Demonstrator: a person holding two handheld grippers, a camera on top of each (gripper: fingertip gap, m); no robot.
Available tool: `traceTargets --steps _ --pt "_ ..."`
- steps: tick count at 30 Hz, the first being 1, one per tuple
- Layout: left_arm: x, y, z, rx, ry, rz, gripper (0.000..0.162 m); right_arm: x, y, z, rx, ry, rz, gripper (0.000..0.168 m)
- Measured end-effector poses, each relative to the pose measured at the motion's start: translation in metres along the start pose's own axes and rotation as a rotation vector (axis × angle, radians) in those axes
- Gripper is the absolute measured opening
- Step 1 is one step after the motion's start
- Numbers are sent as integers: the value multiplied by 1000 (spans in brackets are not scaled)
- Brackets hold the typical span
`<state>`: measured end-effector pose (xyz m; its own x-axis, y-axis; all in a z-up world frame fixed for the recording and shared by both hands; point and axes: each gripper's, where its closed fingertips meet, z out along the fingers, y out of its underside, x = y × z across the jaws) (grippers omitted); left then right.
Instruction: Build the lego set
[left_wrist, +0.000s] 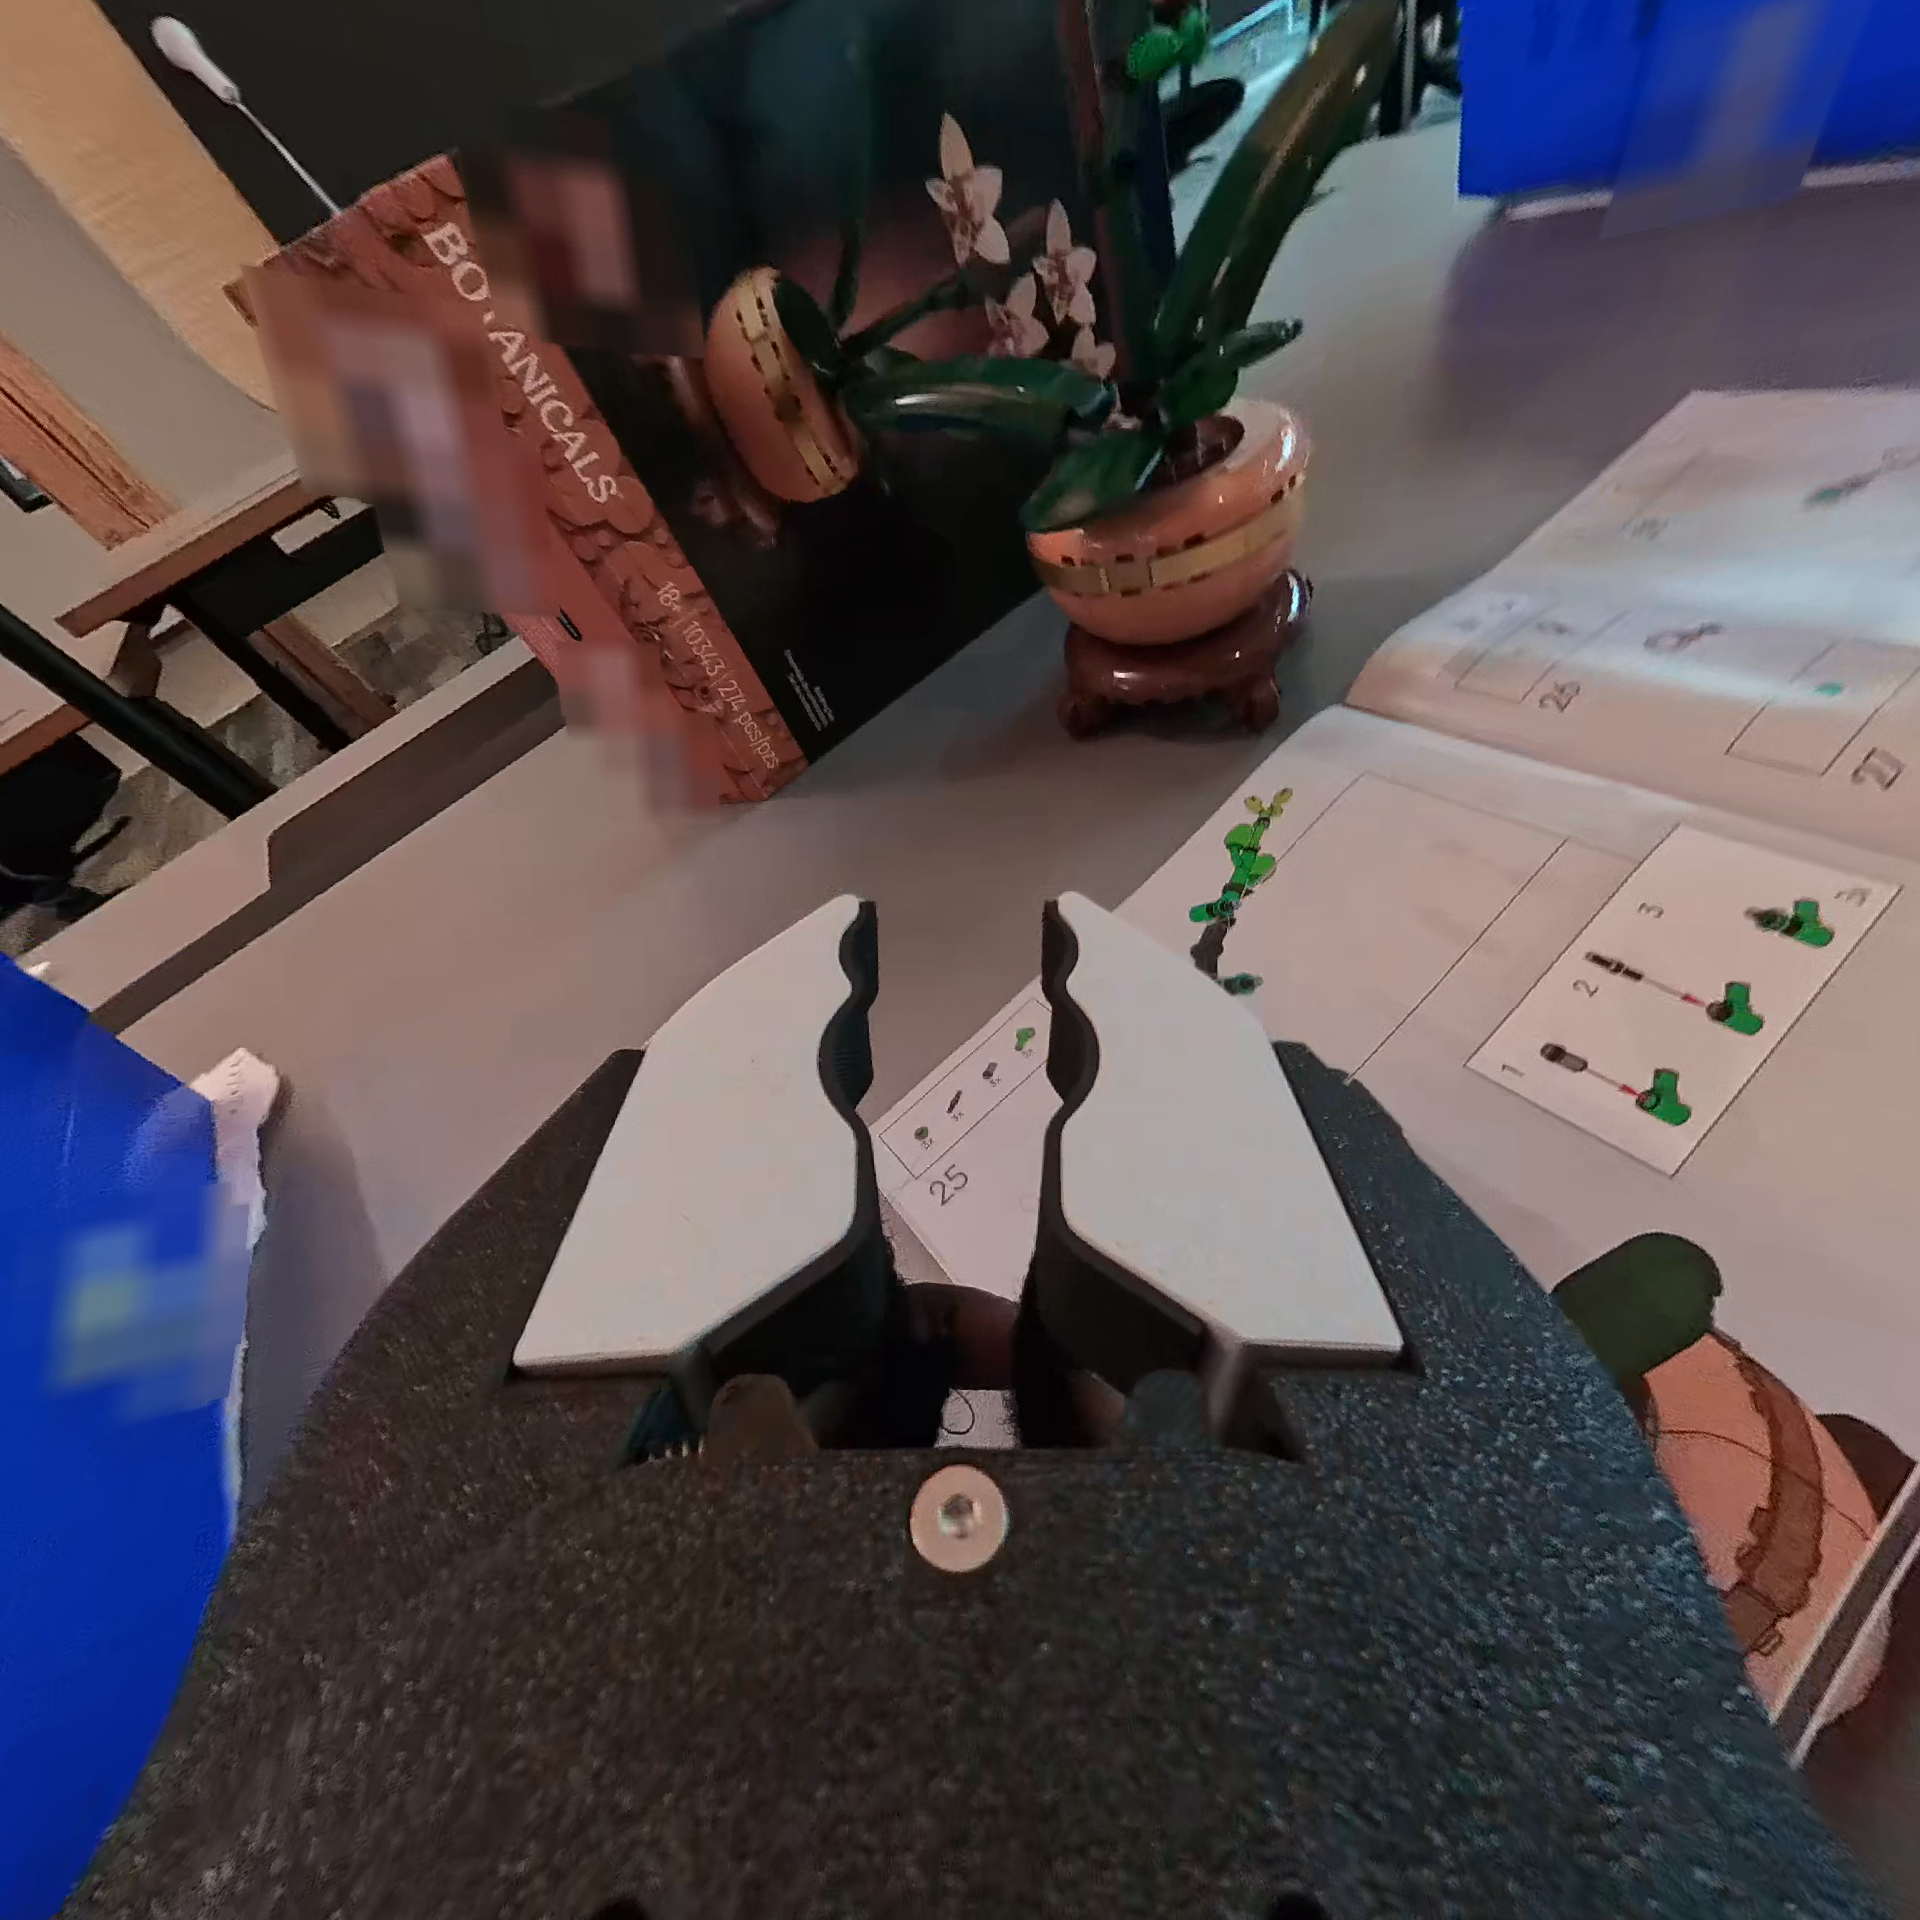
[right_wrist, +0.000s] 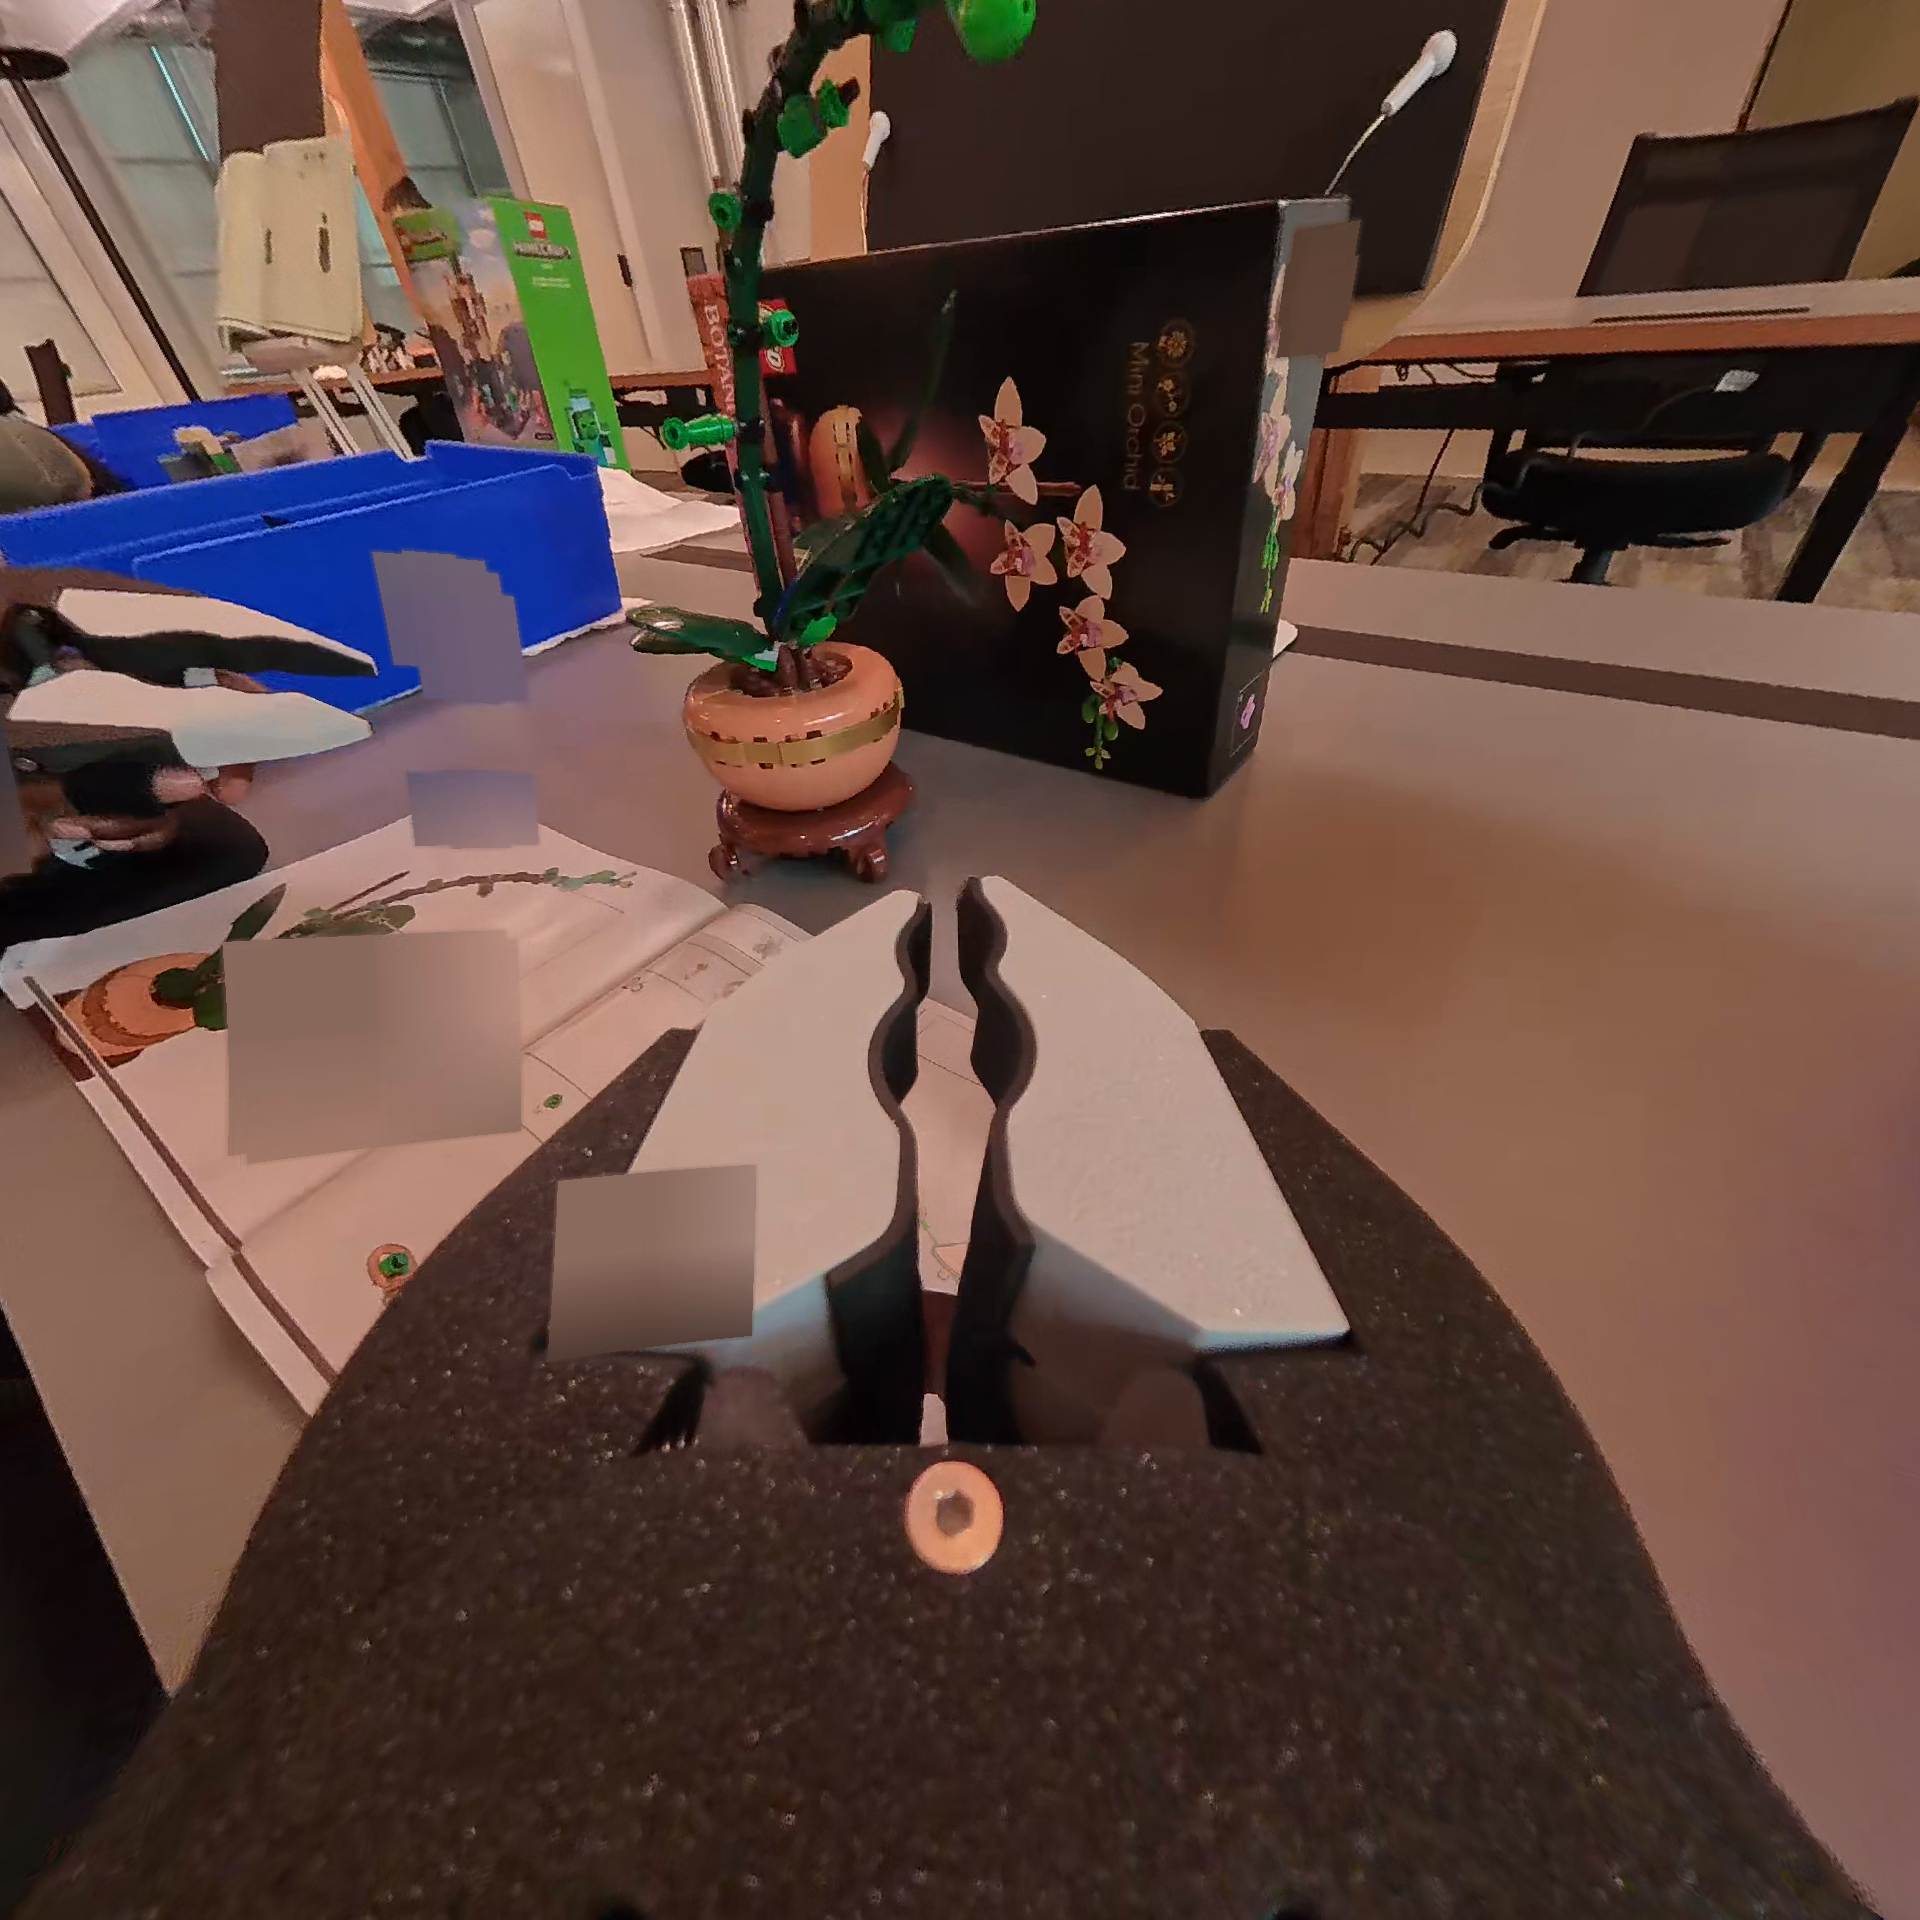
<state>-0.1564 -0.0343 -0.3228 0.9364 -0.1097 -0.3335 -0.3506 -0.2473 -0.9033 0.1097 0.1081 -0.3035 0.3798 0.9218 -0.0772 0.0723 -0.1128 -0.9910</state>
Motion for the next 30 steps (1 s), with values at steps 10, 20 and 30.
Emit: traceTargets --steps 10,20,30 --pt "-10 -7 -8 86 29 -127 25 -13 14 9 -103 38 -202 6" --pt "-35 -23 -31 313 122 -441 0 -20 35 20 -249 49 -351 9" --pt "-29 -16 -20 221 186 -472 8 -20 32 18 -235 13 -279 13"
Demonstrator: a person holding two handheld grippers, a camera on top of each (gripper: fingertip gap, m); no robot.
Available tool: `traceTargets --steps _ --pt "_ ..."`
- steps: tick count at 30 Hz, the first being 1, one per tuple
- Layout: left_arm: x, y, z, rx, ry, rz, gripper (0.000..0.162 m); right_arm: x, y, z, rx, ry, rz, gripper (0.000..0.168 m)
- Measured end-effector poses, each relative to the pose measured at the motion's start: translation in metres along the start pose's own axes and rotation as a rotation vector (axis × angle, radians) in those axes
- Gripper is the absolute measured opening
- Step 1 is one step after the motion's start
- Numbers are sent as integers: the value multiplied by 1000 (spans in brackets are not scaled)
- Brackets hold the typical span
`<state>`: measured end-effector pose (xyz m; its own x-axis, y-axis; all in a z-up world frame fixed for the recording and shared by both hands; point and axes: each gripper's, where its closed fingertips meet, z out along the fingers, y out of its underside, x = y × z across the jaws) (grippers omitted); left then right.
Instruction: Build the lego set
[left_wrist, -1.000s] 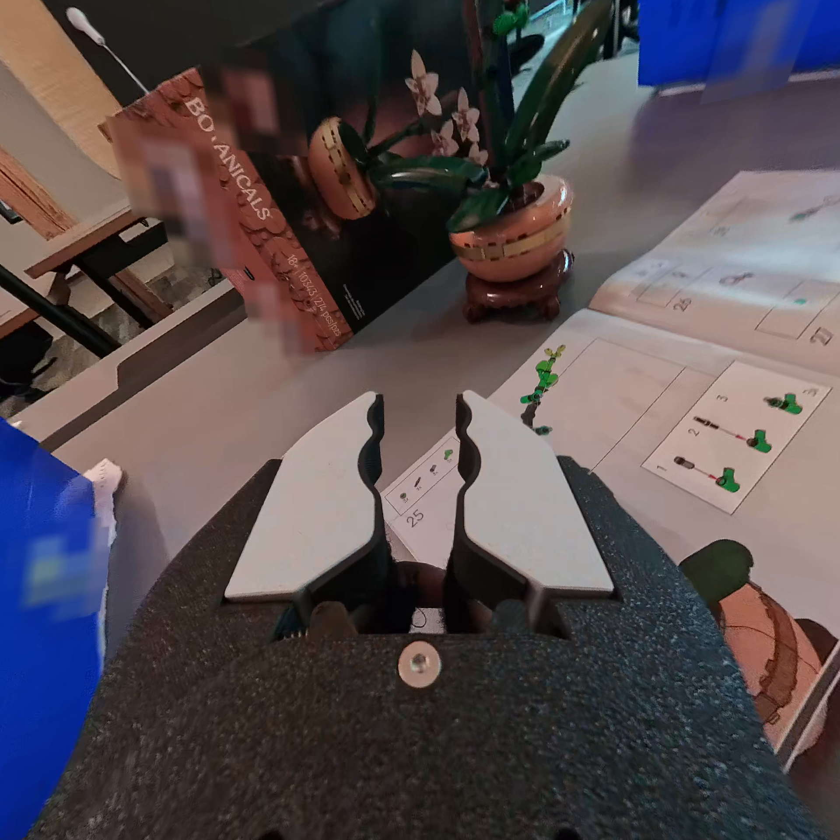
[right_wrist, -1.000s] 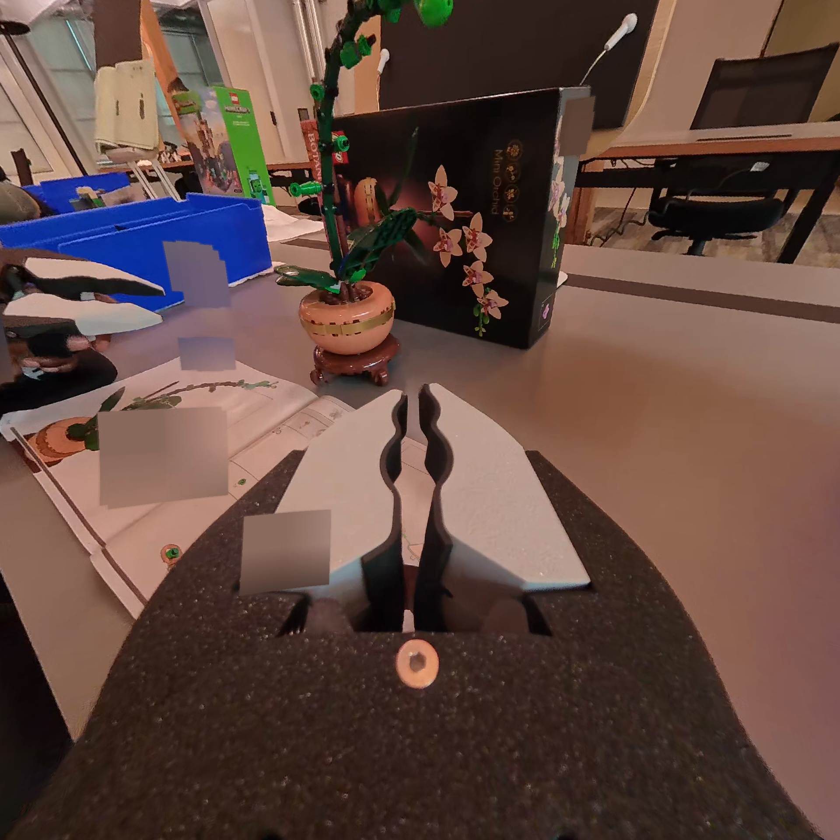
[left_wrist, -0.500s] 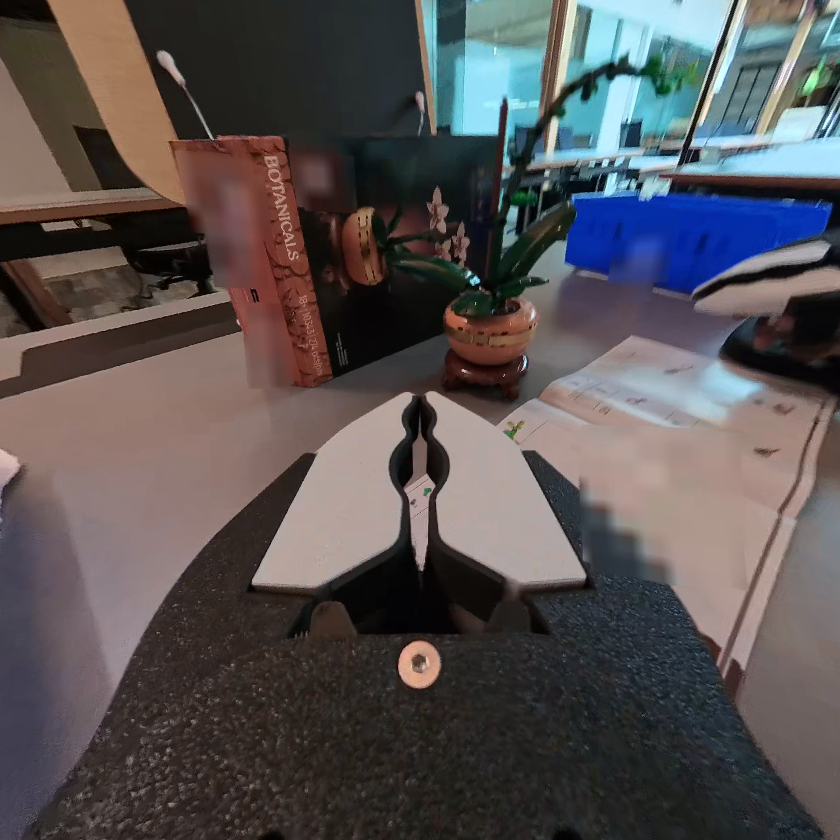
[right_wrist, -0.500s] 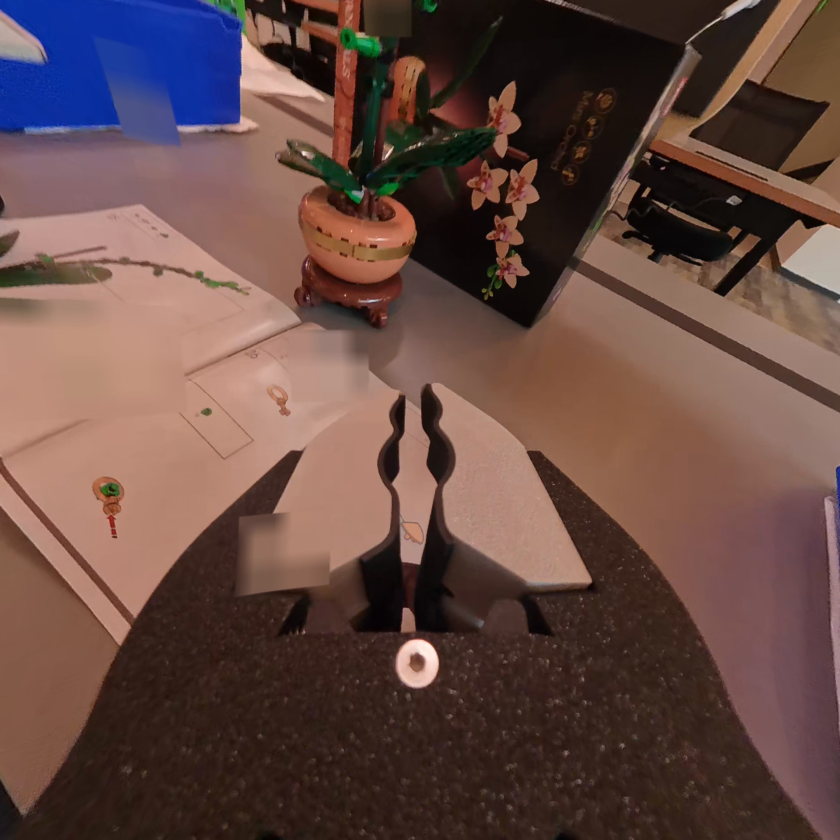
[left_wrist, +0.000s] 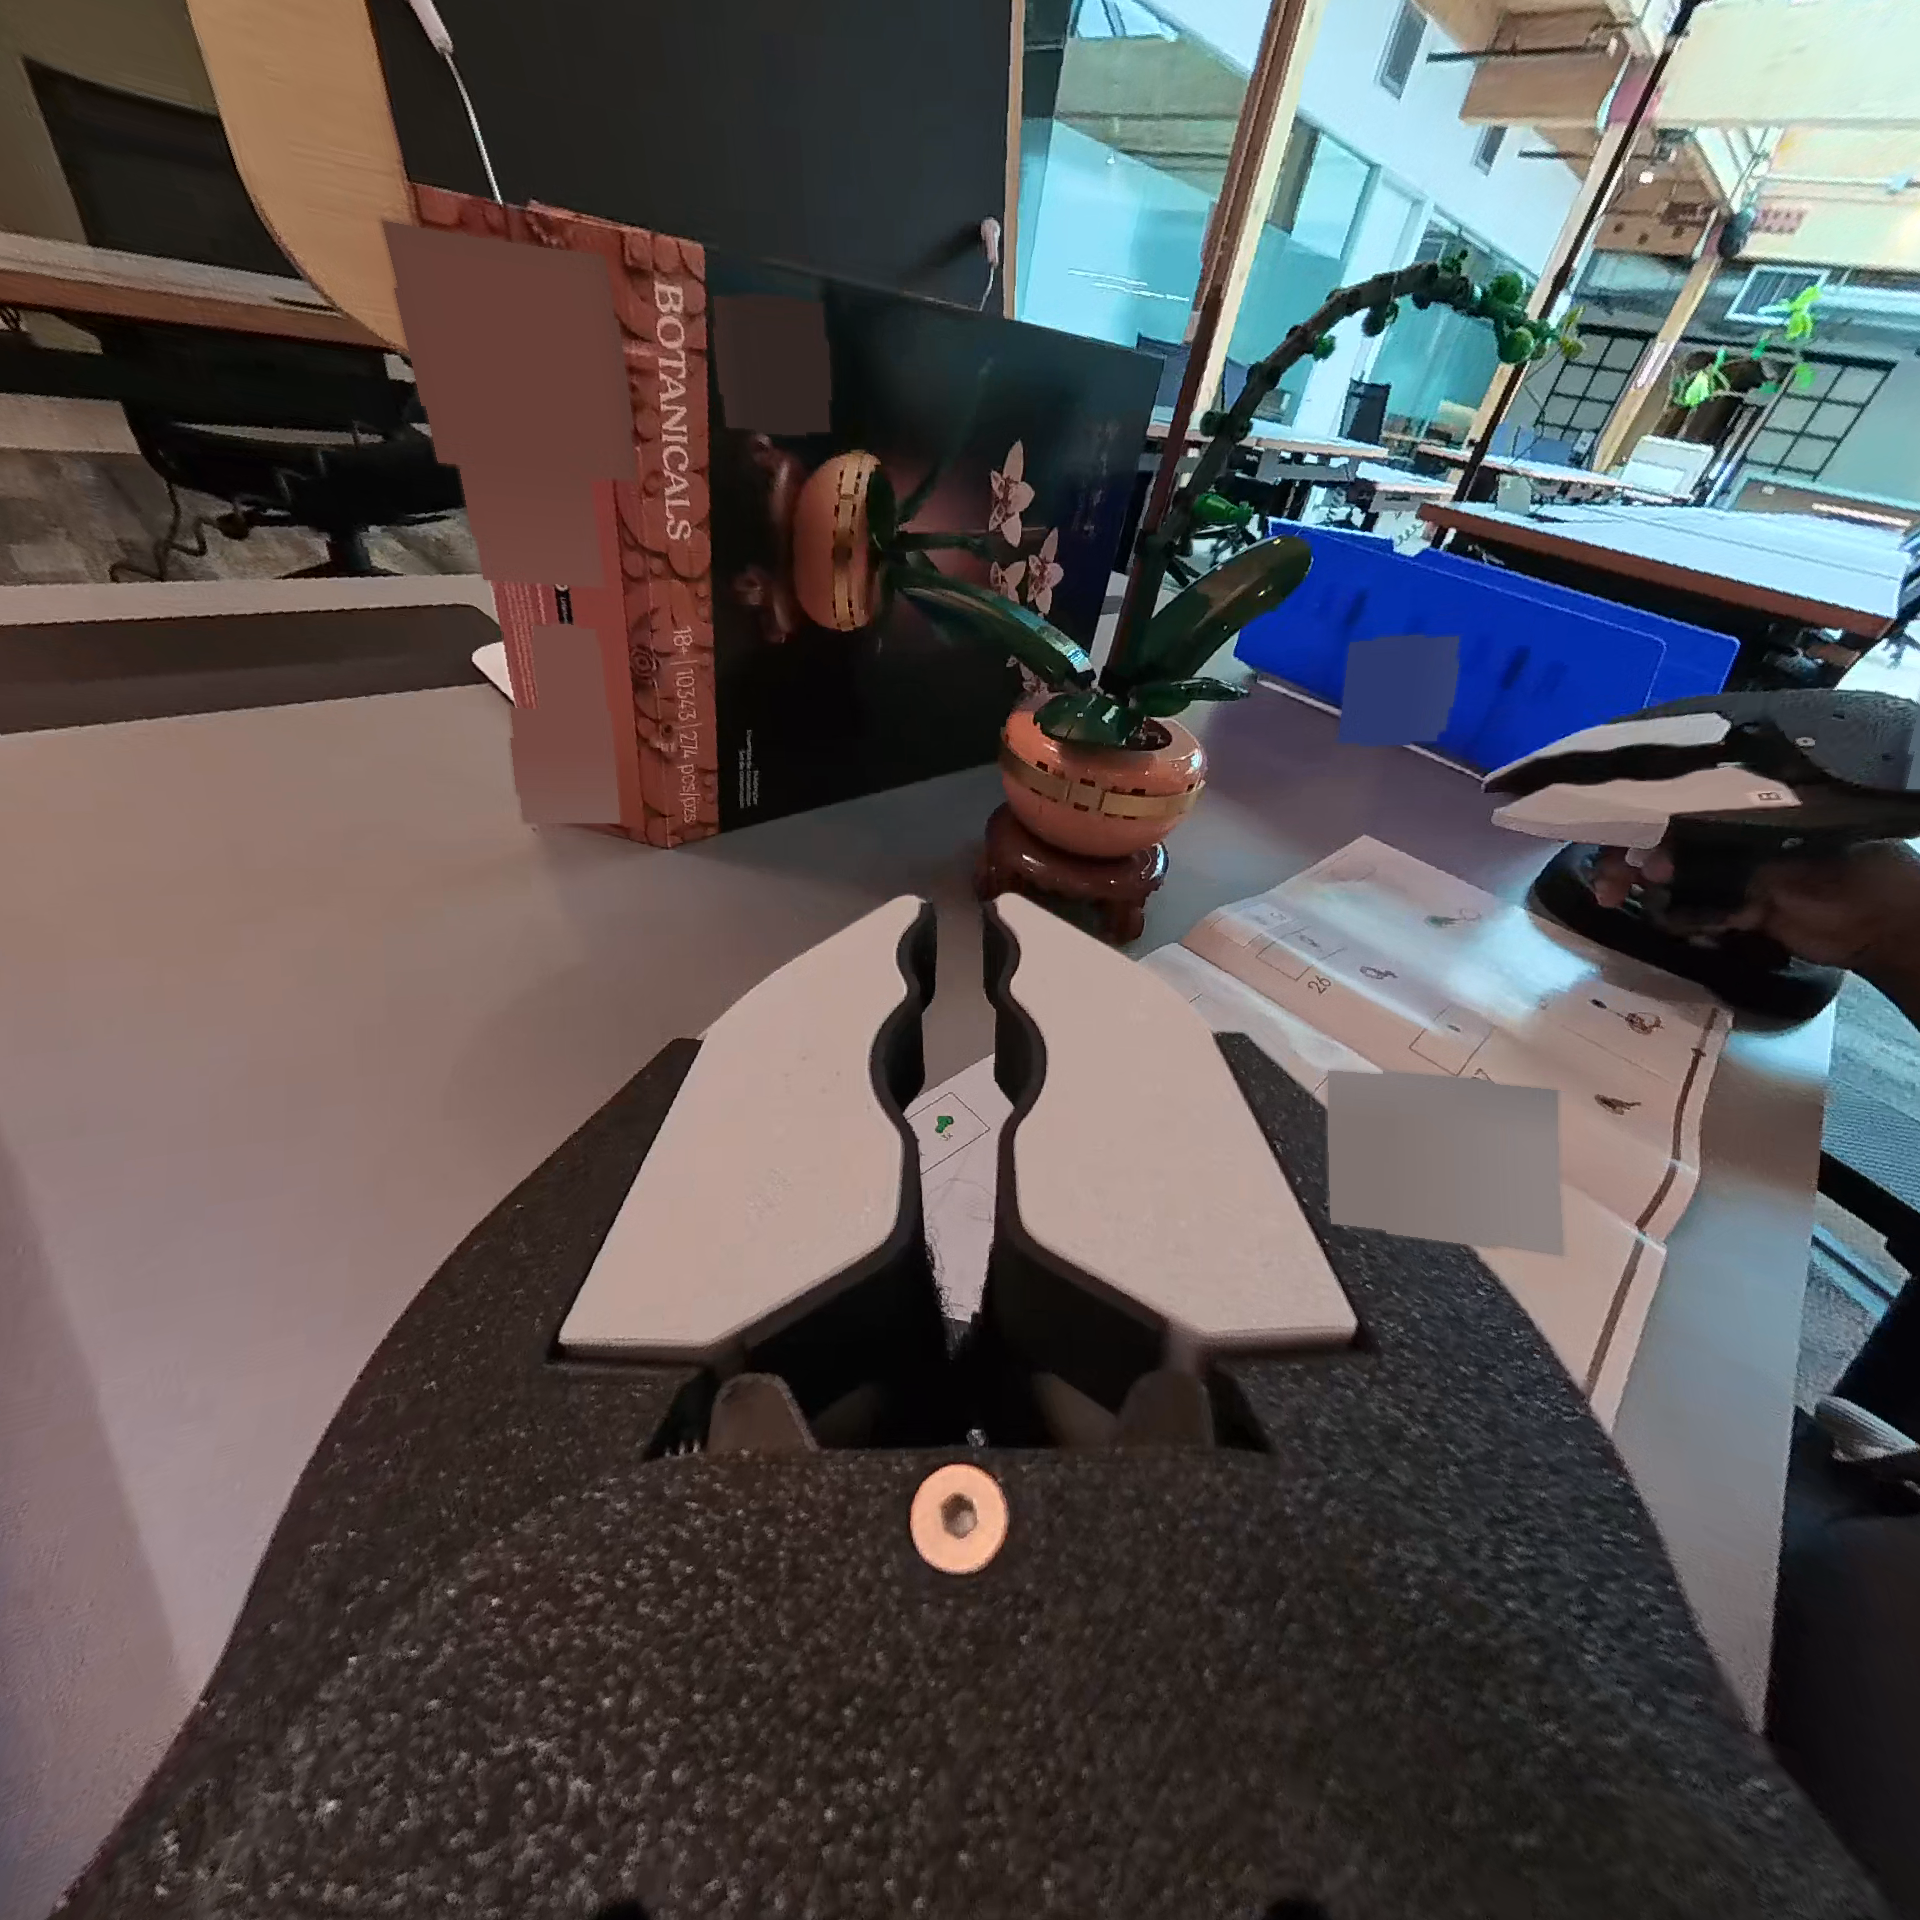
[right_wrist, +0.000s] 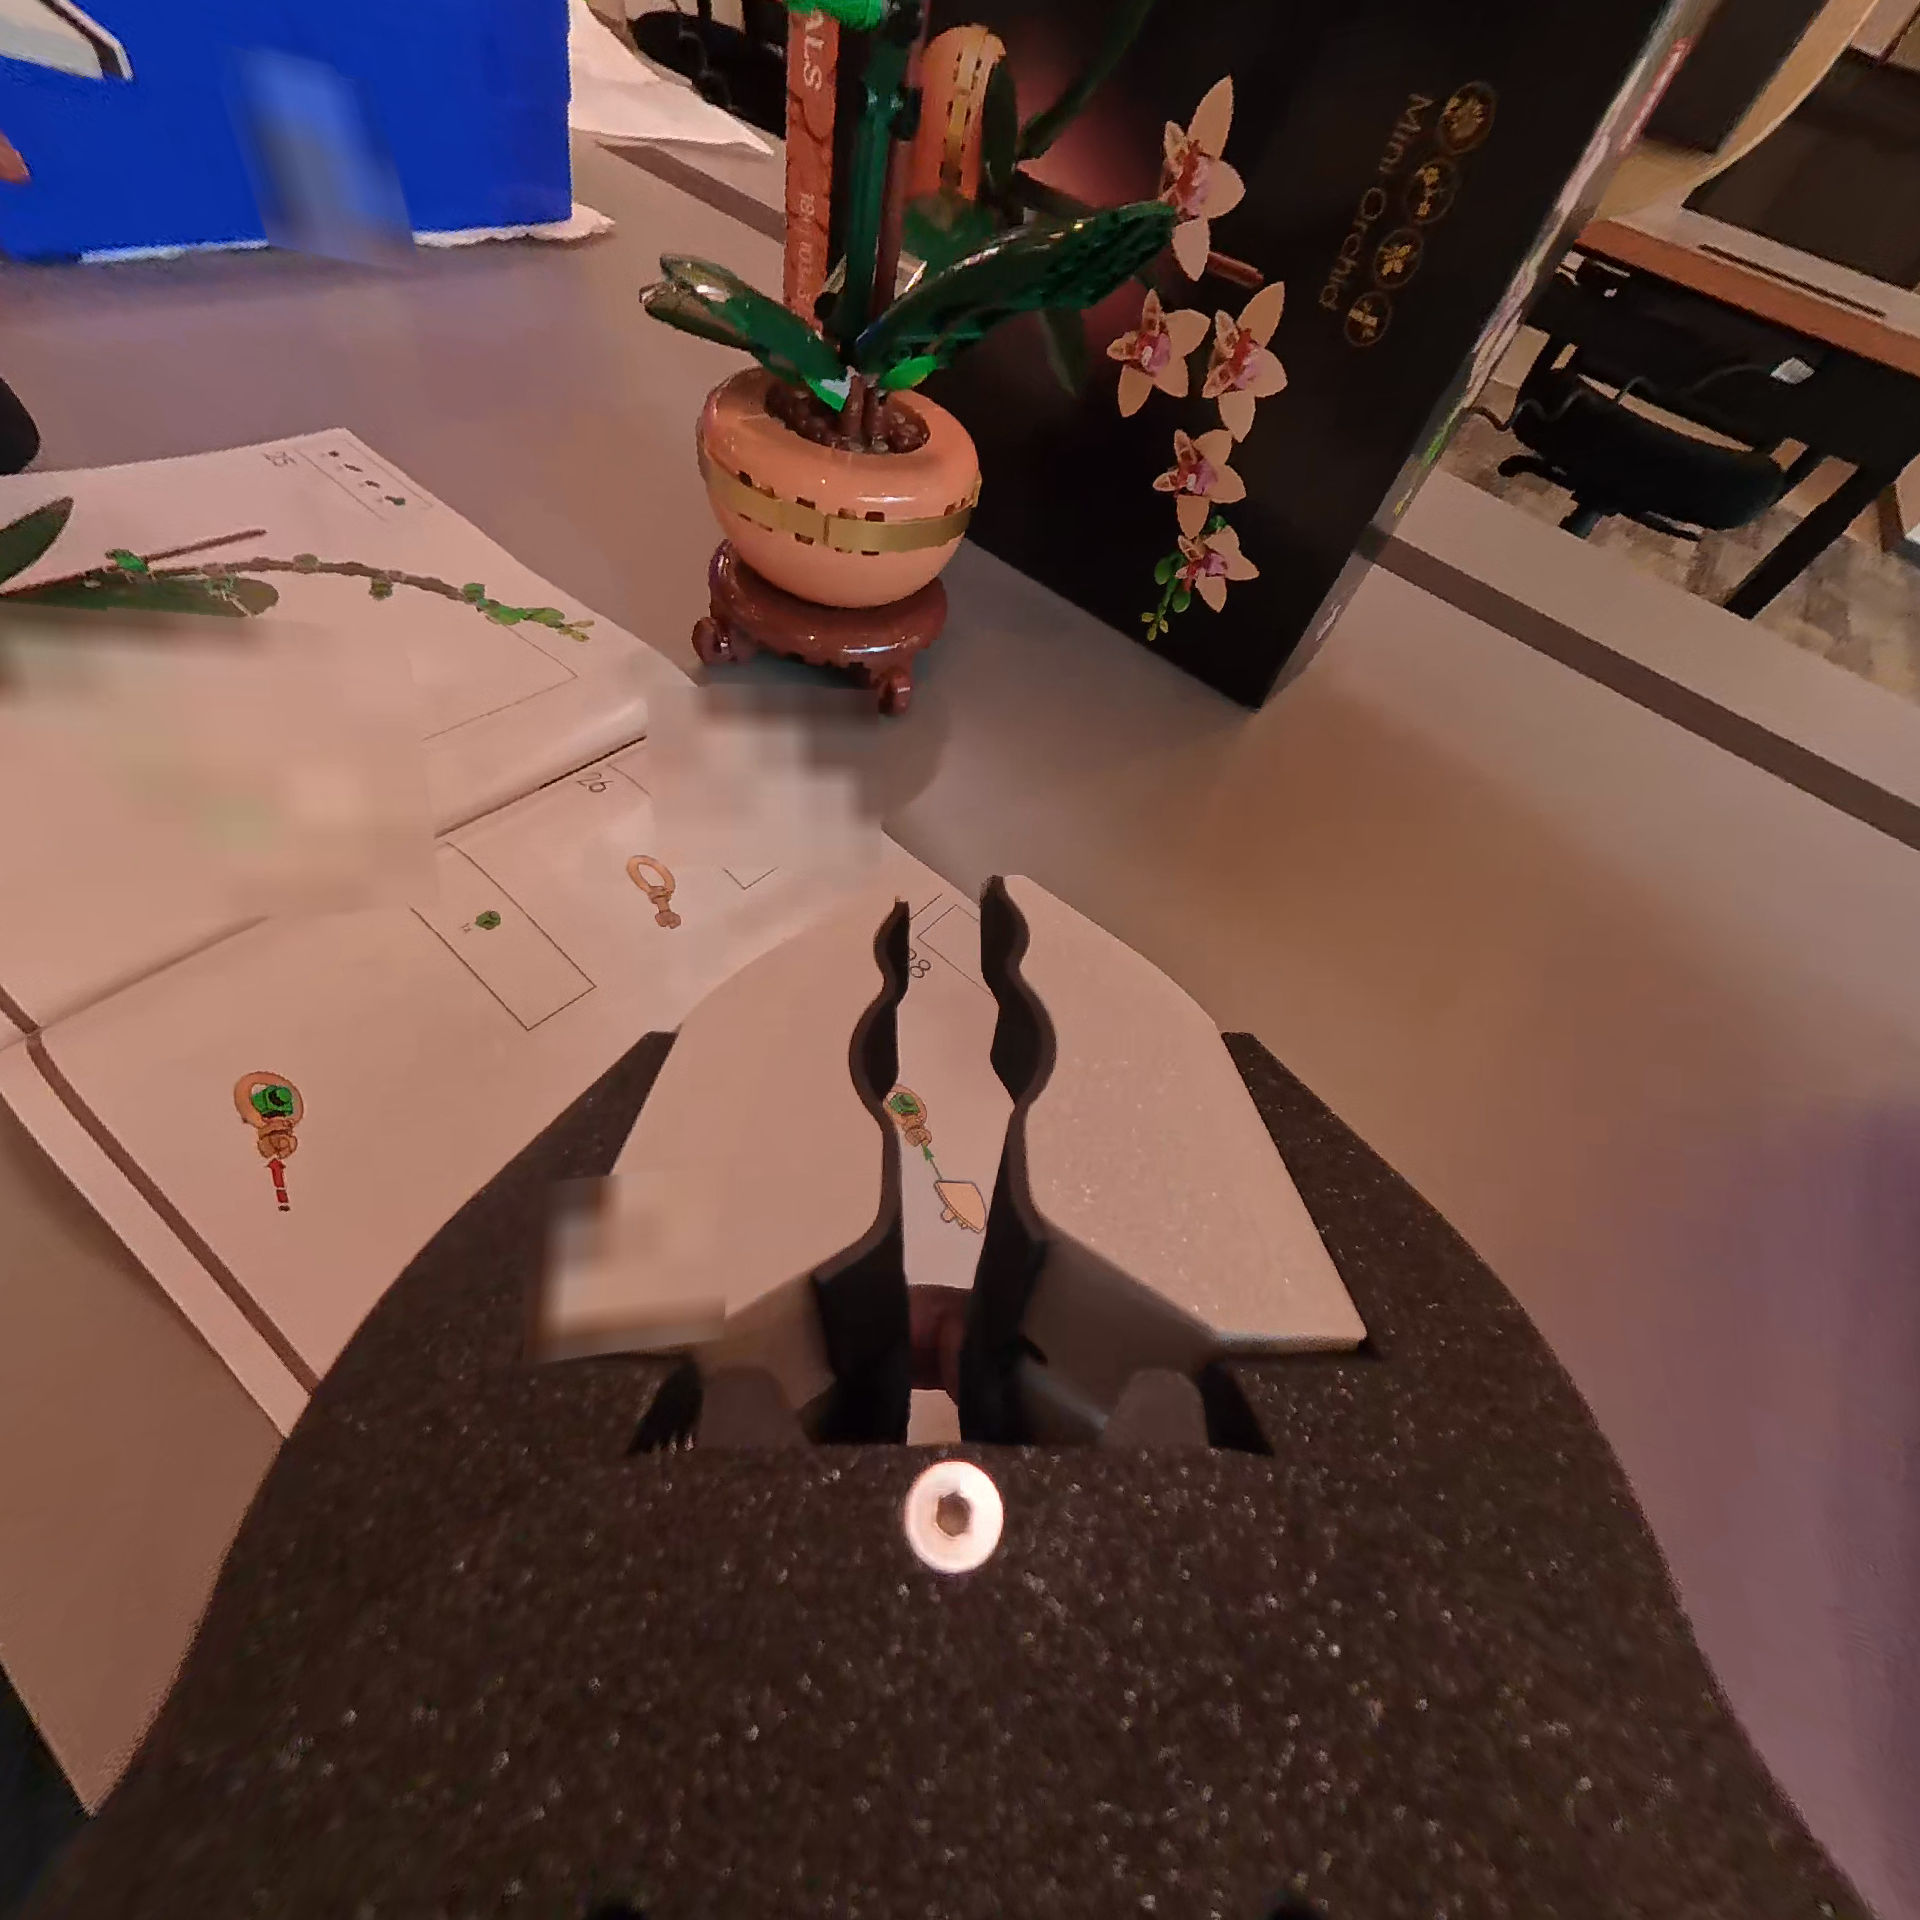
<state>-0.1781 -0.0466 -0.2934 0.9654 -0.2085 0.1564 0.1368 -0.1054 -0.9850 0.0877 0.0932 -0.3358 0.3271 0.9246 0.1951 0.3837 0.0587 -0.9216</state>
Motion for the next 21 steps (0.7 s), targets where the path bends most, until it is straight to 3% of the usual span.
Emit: traceTargets --steps 5,12,18,21 --pt "5 -1 -1 19 -1 49 0 -2 0 0 1 14 -42 13" --pt "10 6 6 -50 -12 121 1 0 -1 0 -4 -21 25 16" --pt "22 -4 35 -226 98 312 26 -14 -27 22 -74 -242 -81 57" --pt "37 -5 66 -307 222 287 34 -14 -36 53 -97 -322 -39 70"
